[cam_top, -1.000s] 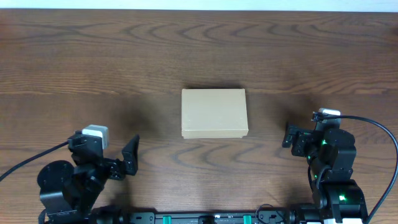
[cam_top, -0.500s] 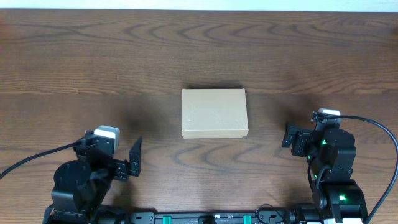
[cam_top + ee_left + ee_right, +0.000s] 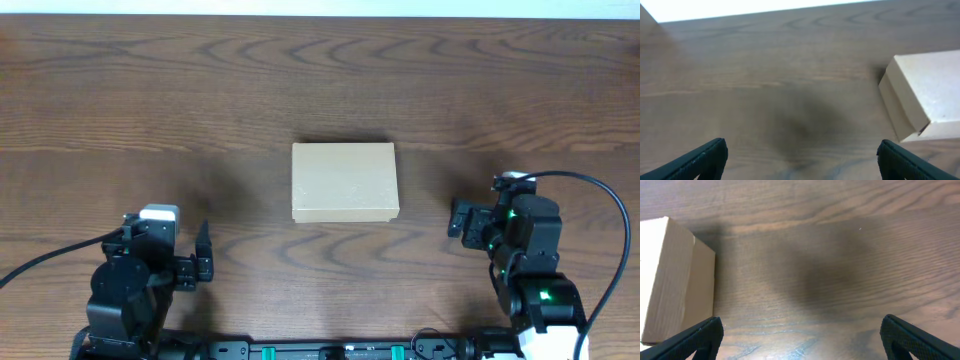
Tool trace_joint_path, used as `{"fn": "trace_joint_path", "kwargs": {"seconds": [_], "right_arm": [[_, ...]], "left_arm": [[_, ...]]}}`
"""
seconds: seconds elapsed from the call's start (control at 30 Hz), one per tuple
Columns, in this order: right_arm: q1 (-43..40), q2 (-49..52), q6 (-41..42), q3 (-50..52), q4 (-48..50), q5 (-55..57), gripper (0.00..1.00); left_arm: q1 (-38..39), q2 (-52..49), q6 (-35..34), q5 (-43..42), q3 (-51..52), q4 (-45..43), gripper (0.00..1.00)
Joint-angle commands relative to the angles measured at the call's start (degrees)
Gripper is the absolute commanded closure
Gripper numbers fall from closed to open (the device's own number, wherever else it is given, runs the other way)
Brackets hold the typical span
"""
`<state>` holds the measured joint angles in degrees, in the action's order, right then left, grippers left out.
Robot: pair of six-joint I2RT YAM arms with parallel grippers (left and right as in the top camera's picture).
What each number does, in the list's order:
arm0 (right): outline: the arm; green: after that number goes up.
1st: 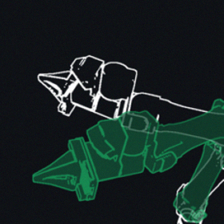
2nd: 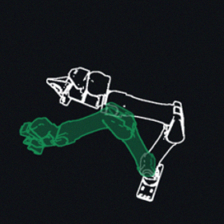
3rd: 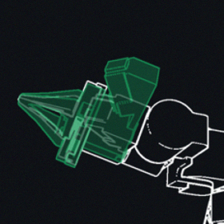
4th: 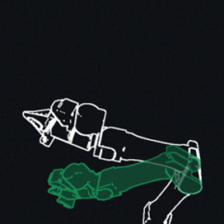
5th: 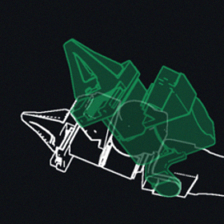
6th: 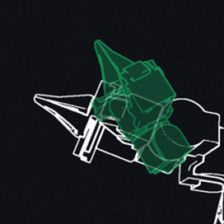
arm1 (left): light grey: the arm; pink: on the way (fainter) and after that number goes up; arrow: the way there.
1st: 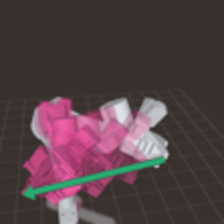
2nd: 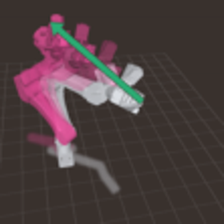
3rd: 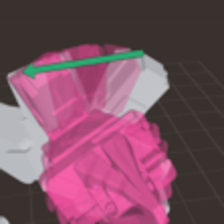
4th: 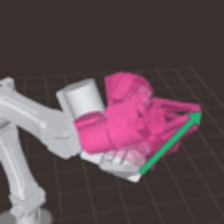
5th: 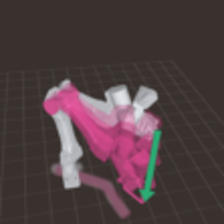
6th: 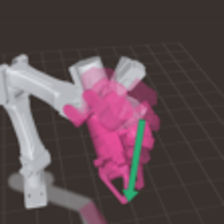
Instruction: Pack container
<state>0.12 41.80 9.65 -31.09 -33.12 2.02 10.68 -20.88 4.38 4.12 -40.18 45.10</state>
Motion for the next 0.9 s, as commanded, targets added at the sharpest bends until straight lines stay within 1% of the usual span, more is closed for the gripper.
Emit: {"fn": "trace_joint_path", "kwargs": {"seconds": [0.0,0.13,0.27,0.4,0.53,0.7,0.87], "right_arm": [[0.3,0.7,1.2,0.2,0.2,-1.5,0.01],[0.3,0.9,1.3,0.2,0.1,-2.8,0.01],[0.3,0.9,1.2,0.2,0.1,-11.3,0.01],[0.3,0.9,-3.7,0.2,2.4,-8.7,0.01],[0.3,0.9,-6.9,0.2,9.0,-6.7,0.01],[0.3,0.9,-7.0,0.8,17.2,-5.6,0.01],[-0.1,-2.4,-7.2,7.0,28.0,-5.7,0.01]], "left_arm": [[0.2,0.0,0.3,1.2,0.3,1.8,0.04],[0.2,0.0,0.3,1.2,0.3,5.0,0.05],[0.2,0.0,0.3,1.2,0.3,8.2,0.05],[0.2,0.0,0.3,1.2,0.3,11.3,0.05],[0.2,0.0,0.3,1.2,0.3,13.6,0.04],[0.2,0.0,0.3,1.2,0.3,15.3,0.05],[0.2,0.0,0.3,1.2,0.3,15.3,0.05]]}}
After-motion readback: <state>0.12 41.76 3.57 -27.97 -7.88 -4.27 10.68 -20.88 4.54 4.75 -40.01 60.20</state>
